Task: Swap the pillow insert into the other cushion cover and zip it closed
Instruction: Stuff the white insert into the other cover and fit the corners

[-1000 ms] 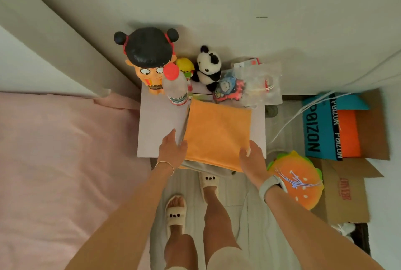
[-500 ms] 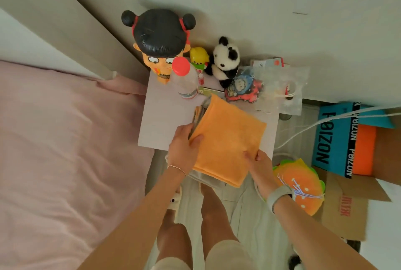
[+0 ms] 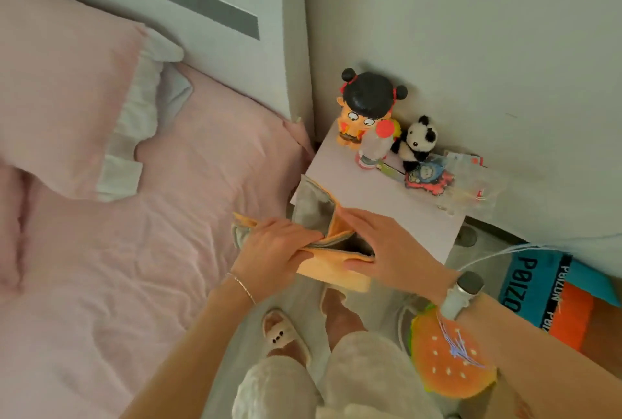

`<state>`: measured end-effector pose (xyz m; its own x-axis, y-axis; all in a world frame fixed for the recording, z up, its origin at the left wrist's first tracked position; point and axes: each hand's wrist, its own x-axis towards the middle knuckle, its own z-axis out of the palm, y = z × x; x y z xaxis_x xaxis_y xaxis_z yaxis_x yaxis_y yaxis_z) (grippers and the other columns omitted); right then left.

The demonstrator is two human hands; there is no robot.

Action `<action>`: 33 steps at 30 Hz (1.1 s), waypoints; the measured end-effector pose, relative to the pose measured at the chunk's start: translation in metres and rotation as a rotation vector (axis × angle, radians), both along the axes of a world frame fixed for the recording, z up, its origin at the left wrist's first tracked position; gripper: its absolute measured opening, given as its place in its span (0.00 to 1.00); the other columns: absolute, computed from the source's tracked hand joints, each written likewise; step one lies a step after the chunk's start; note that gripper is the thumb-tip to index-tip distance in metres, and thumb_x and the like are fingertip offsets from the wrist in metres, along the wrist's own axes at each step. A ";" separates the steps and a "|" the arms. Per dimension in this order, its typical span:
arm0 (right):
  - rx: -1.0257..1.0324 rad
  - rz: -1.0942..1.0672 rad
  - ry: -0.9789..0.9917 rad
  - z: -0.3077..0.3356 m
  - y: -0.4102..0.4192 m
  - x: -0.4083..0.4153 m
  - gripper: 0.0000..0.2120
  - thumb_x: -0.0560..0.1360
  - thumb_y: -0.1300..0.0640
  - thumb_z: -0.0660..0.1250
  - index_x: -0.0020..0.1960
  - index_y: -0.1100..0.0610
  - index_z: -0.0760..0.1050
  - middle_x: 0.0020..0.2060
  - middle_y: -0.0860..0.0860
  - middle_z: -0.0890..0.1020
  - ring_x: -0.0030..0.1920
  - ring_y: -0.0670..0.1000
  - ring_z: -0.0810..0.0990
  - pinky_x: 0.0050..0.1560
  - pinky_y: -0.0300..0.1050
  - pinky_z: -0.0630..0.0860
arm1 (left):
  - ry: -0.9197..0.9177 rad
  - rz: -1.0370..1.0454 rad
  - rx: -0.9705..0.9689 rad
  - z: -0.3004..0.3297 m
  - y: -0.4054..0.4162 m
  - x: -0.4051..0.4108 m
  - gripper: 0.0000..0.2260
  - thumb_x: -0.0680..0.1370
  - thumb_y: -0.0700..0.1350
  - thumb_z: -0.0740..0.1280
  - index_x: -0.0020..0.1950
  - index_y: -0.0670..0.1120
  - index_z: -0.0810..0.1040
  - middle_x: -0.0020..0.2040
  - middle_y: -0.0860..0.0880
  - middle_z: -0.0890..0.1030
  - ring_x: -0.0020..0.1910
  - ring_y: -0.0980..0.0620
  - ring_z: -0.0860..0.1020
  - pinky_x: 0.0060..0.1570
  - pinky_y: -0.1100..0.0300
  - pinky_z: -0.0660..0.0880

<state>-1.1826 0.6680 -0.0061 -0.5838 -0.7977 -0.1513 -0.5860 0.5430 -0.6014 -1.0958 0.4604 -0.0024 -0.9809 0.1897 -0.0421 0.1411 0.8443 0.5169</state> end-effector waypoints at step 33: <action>-0.233 1.191 -0.162 0.099 -0.388 0.646 0.06 0.71 0.61 0.71 0.47 0.57 0.75 0.42 0.47 0.74 0.39 0.50 0.74 0.38 0.39 0.69 | 0.202 2.424 -0.052 0.095 -0.044 0.774 0.22 0.72 0.55 0.56 0.54 0.42 0.80 0.50 0.44 0.81 0.50 0.43 0.79 0.52 0.49 0.73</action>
<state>-0.5361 0.2799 0.0930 0.5416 -0.8383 0.0634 -0.5523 -0.4117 -0.7249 -0.3216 0.4162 0.0921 0.6194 -0.7816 0.0737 -0.6489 -0.4568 0.6085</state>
